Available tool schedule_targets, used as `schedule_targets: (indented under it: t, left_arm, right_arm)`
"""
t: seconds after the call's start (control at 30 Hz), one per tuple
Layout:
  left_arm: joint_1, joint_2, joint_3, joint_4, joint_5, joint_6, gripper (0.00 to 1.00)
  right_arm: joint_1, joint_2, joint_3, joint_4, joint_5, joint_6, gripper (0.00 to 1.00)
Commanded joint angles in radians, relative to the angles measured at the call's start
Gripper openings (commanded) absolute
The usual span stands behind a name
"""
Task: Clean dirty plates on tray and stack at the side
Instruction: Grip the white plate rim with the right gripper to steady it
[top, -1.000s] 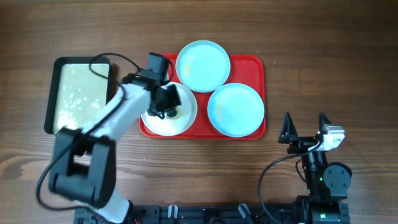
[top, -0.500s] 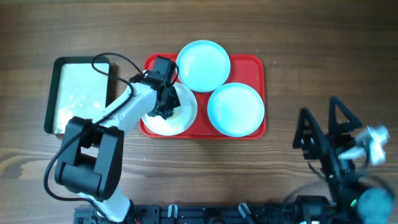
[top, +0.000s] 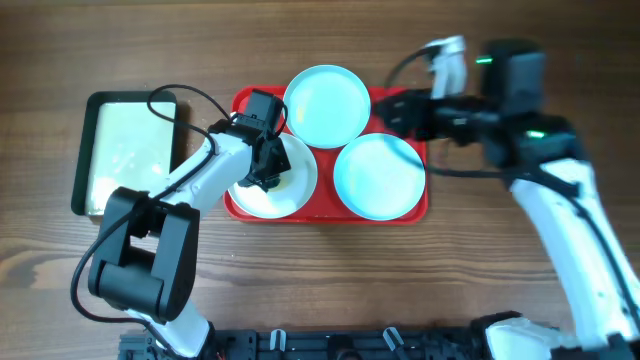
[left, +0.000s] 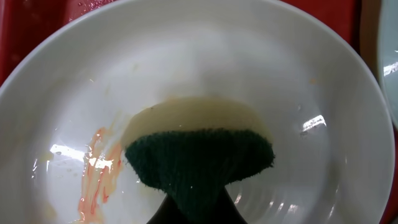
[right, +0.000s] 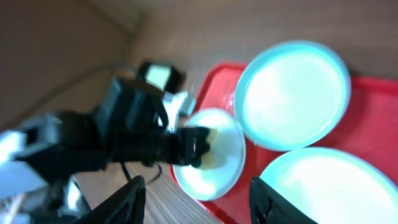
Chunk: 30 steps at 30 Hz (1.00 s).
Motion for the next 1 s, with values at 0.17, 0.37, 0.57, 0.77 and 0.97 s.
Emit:
schedule_targets:
  t: [0.17,0.37,0.57,0.77,0.97]
  left_arm:
    - [-0.002,0.006,0.001,0.000,0.002,-0.010,0.04]
    - [-0.002,0.006,0.001,0.001,0.002,-0.010,0.04]
    - [-0.002,0.006,0.001,0.008,0.002,-0.010,0.04]
    - [-0.002,0.006,0.001,0.016,0.002,-0.010,0.04]
    - [-0.002,0.006,0.001,0.023,0.018,-0.009,0.04]
  right_arm:
    - [0.232,0.379,0.013,0.170,0.220,0.062,0.40]
    - [0.239,0.510,0.013,0.291,0.214,0.036,0.40]
    - [0.264,0.598,0.012,0.306,0.182,0.043,0.40]
    - [0.310,0.643,0.010,0.299,0.230,0.063,0.40]
    - [0.310,0.662,0.010,0.295,0.230,0.063,0.21]
